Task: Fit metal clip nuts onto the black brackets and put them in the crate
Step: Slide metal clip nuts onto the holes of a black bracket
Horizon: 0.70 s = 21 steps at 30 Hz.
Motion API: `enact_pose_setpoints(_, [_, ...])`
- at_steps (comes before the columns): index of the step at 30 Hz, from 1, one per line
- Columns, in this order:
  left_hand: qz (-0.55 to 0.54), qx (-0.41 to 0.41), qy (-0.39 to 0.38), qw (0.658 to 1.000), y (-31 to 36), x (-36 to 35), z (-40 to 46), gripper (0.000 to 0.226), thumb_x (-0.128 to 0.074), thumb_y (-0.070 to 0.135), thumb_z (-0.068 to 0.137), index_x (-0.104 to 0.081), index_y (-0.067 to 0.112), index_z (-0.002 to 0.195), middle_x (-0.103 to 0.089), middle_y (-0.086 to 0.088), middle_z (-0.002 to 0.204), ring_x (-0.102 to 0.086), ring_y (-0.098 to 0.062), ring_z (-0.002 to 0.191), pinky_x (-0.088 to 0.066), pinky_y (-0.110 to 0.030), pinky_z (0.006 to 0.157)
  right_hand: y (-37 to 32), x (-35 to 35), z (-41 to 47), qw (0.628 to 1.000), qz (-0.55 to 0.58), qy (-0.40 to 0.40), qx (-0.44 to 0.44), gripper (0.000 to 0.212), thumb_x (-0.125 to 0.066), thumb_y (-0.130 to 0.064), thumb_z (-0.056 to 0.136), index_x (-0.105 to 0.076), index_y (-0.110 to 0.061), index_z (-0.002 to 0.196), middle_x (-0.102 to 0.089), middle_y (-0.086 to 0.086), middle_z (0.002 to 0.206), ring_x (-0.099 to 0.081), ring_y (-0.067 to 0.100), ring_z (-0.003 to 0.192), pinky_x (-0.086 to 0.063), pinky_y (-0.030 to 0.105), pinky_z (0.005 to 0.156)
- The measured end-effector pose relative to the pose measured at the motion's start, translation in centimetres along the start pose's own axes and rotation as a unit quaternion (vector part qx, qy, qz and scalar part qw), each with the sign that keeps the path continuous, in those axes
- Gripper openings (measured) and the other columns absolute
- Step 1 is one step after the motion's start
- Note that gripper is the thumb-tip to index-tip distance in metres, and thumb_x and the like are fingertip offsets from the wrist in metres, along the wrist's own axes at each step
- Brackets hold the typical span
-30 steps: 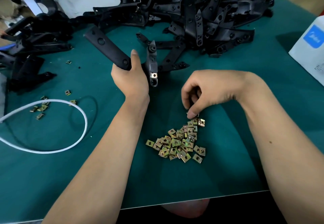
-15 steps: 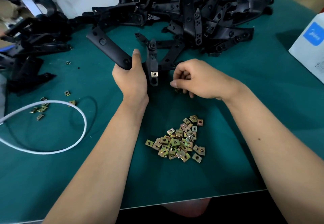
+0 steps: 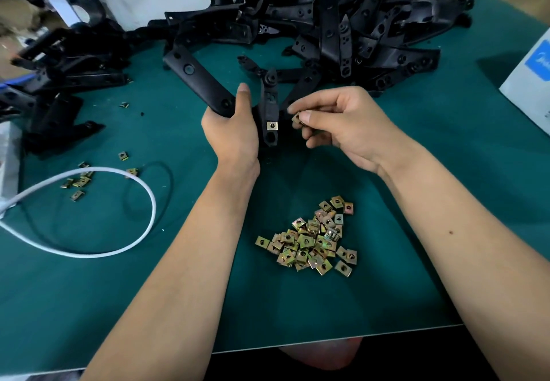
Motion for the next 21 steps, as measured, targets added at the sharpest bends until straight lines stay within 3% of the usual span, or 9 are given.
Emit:
enact_pose_setpoints(7, [0.009,-0.003,-0.012,1.0,0.02,-0.08,-0.23,0.031,-0.073,0.035,0.091,-0.052,0.014,0.08,-0.057,-0.001,0.074,-0.055,-0.015,0.067,-0.049,-0.034,0.063,0.01,-0.74,-0.12,0.999,0.013,0.041,0.006,0.007,-0.068,-0.009,0.098,-0.068,-0.008,0.092,-0.067,0.004,0.071,-0.057,0.014,0.057,-0.047,0.024,0.046])
enact_pose_setpoints(11, [0.011,0.0,-0.018,1.0,0.0,-0.07,-0.14,0.033,-0.074,0.036,0.09,-0.051,0.016,0.077,-0.057,0.0,0.072,-0.057,-0.017,0.067,-0.051,-0.037,0.064,0.08,-0.96,-0.14,0.998,-0.043,0.039,0.021,0.008,-0.069,-0.013,0.098,-0.068,-0.011,0.09,-0.071,0.003,0.083,-0.065,0.015,0.067,-0.049,0.025,0.046])
enact_pose_setpoints(15, [0.006,0.008,-0.04,0.999,-0.06,-0.27,-0.26,0.034,-0.074,0.037,0.09,-0.051,0.016,0.078,-0.059,-0.001,0.073,-0.059,-0.018,0.068,-0.054,-0.038,0.066,-0.11,-0.84,-0.09,0.995,-0.017,0.082,0.062,0.008,-0.075,-0.01,0.094,-0.072,-0.009,0.086,-0.066,0.0,0.073,-0.058,0.014,0.064,-0.045,0.024,0.047])
enact_pose_setpoints(21, [0.013,-0.003,-0.072,0.997,0.02,-0.87,-0.8,0.038,-0.073,0.034,0.092,-0.046,0.02,0.071,-0.051,0.003,0.066,-0.05,-0.016,0.064,-0.045,-0.034,0.06,0.19,-0.93,0.02,0.987,0.104,0.108,0.055,0.008,-0.07,0.002,0.093,-0.076,-0.001,0.099,-0.073,0.007,0.08,-0.07,0.016,0.071,-0.059,0.024,0.067])
Point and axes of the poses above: each hand's wrist, its own z-axis towards the middle knuckle, its own x-axis out of the back of the hand, y = z × x, the point moved 4 cm from there along z, towards the middle knuckle
